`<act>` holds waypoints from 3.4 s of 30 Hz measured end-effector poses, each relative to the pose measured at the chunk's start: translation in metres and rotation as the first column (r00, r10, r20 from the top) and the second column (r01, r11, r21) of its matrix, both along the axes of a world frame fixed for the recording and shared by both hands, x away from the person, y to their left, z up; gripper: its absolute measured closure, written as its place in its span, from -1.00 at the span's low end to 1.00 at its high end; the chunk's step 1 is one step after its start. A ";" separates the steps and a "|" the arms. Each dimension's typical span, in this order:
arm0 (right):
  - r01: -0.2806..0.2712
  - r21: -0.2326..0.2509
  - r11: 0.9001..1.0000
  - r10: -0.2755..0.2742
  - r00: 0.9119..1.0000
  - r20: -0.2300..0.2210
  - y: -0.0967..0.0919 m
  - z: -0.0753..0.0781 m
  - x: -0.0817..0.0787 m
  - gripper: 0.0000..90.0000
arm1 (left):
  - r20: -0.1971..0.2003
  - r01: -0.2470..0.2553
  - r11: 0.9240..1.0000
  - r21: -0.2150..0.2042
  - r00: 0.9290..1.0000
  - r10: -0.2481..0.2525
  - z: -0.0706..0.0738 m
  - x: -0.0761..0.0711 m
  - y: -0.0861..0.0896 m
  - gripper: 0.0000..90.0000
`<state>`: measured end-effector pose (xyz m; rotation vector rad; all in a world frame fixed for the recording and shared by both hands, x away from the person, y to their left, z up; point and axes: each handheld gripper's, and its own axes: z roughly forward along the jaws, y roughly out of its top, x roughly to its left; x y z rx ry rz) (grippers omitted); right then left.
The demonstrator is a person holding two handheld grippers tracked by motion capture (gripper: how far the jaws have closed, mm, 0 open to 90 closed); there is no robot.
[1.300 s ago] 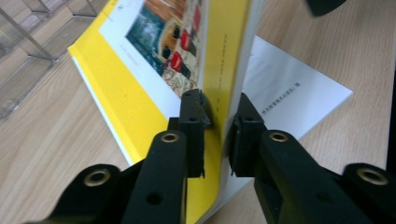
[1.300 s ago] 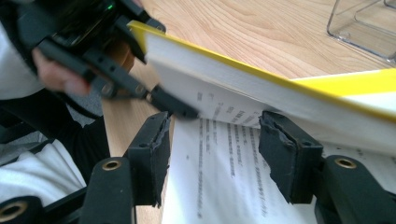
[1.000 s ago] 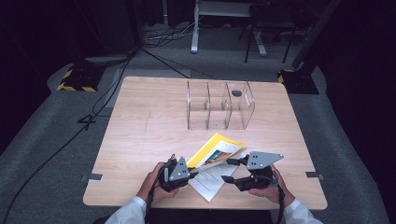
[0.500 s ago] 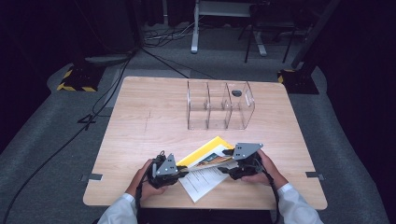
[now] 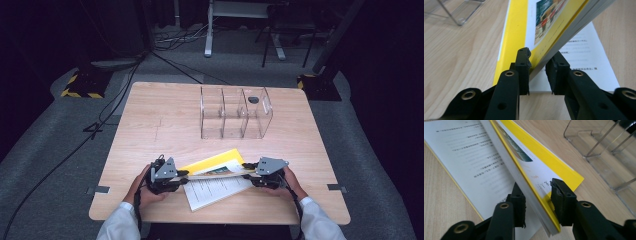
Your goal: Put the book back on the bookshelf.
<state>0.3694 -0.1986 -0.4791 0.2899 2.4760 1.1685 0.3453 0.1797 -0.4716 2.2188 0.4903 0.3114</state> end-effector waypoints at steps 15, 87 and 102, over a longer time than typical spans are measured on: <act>-0.084 -0.027 0.996 0.084 0.996 0.026 0.023 0.008 -0.017 0.72 | 0.028 -0.075 0.997 -0.007 0.997 0.075 0.037 -0.024 -0.038 -0.04; 0.086 0.004 0.996 -0.085 0.985 -0.150 0.014 -0.011 0.012 -0.02 | 0.201 -0.148 0.975 0.168 0.973 0.113 0.032 -0.039 -0.059 0.81; 0.130 0.130 0.983 -0.108 0.981 -0.162 0.014 0.000 0.012 -0.15 | 0.204 -0.136 0.984 0.113 0.973 0.111 0.036 -0.041 -0.062 0.81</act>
